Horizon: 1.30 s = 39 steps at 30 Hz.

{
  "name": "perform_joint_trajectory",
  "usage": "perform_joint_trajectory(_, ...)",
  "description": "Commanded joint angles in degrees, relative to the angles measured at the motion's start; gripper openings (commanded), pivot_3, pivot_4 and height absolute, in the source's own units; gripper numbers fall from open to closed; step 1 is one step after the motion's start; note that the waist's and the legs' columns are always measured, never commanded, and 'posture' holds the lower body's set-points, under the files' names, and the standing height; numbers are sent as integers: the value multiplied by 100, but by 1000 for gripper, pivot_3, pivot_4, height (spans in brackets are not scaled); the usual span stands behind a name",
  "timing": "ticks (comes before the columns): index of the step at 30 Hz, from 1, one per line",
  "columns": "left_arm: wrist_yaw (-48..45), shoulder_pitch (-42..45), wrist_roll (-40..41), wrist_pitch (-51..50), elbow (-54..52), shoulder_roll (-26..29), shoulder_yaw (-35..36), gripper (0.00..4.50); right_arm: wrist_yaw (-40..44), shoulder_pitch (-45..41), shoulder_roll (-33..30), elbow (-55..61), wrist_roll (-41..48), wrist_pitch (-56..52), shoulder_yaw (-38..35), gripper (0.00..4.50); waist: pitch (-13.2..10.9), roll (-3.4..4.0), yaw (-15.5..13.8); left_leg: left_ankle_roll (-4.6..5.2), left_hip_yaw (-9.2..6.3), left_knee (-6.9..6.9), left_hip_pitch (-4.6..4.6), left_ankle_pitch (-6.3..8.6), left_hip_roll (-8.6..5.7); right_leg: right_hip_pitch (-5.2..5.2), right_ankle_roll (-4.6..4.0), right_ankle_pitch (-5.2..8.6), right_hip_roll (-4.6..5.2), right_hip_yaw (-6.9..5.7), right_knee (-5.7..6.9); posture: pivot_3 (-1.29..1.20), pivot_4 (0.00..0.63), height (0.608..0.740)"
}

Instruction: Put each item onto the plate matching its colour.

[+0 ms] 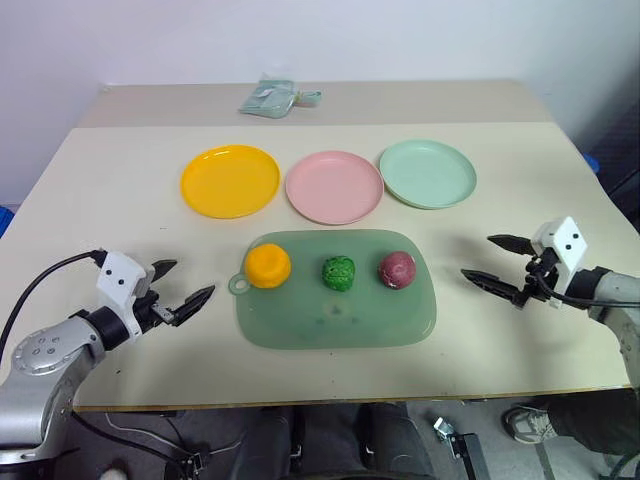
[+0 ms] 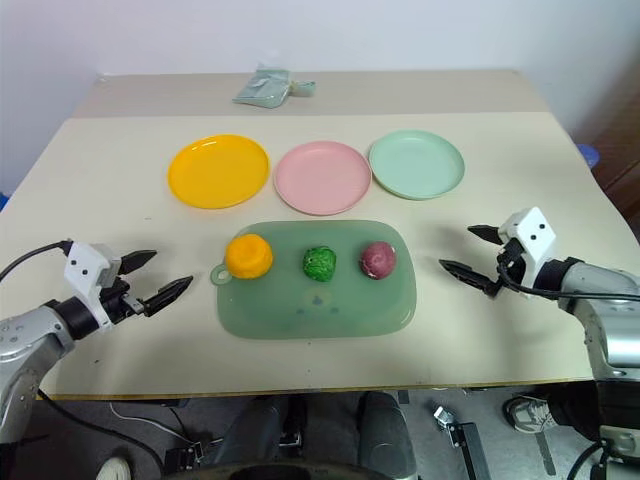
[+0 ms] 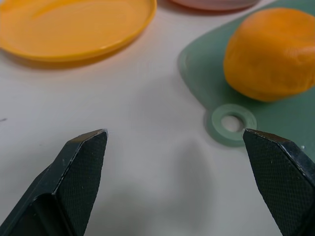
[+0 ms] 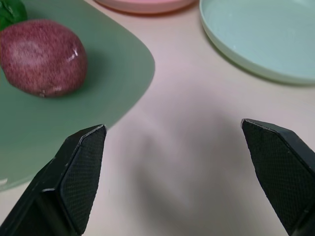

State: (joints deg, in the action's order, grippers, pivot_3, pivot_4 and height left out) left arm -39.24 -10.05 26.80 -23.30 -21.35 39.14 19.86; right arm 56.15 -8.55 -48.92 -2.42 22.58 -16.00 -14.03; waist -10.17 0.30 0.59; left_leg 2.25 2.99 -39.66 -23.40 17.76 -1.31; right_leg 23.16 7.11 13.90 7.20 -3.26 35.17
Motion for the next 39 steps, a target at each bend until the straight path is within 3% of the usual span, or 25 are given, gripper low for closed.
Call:
perform_joint_trajectory(1,131,-100,56,17,-331,-81,190,4500,-94,-307,62,118,-32,-9,72,4483,1,3,8,0,0,0,0,0,0,0,0,0,-1,0,0,0,150,740)
perform_joint_trajectory(11,50,113,496,-201,-557,-252,77,4500,-230,-483,90,263,-51,-186,89,4483,1,3,-12,0,-1,1,-1,-1,-2,0,-1,0,0,-2,1,0,150,740)
perform_joint_trajectory(15,-369,693,841,-504,-469,-112,-336,4500,-456,-219,153,550,100,-252,-256,4483,1,5,-37,1,-1,0,-1,-1,-3,-1,0,0,-1,-2,1,0,150,740)
perform_joint_trajectory(24,-1117,2374,-236,-223,728,94,-2088,4500,-638,932,308,2311,1107,-1154,-1020,4483,3,8,-150,3,1,-10,0,-3,-3,-6,1,0,-31,-6,8,0,150,740)
perform_joint_trajectory(29,-1440,2926,-700,65,1587,49,-2524,4500,-837,1578,423,3212,1516,-1514,-1196,4483,2,6,-127,6,3,-16,-1,-3,-3,-7,3,-1,-35,-6,9,0,150,740)
perform_joint_trajectory(33,-1514,3127,-697,135,1811,-142,-2533,3323,-934,1853,505,3485,1544,-1499,-1166,4500,2,5,-147,7,2,-19,-1,-3,1,-8,3,0,-37,-5,9,0,150,740)
perform_joint_trajectory(39,-835,3630,-463,399,2284,-729,-1780,3225,-1044,1825,666,3473,1344,-1269,-869,4500,-2,-2,-160,17,-2,-34,-2,3,0,-16,4,-1,-36,-6,11,0,150,740)
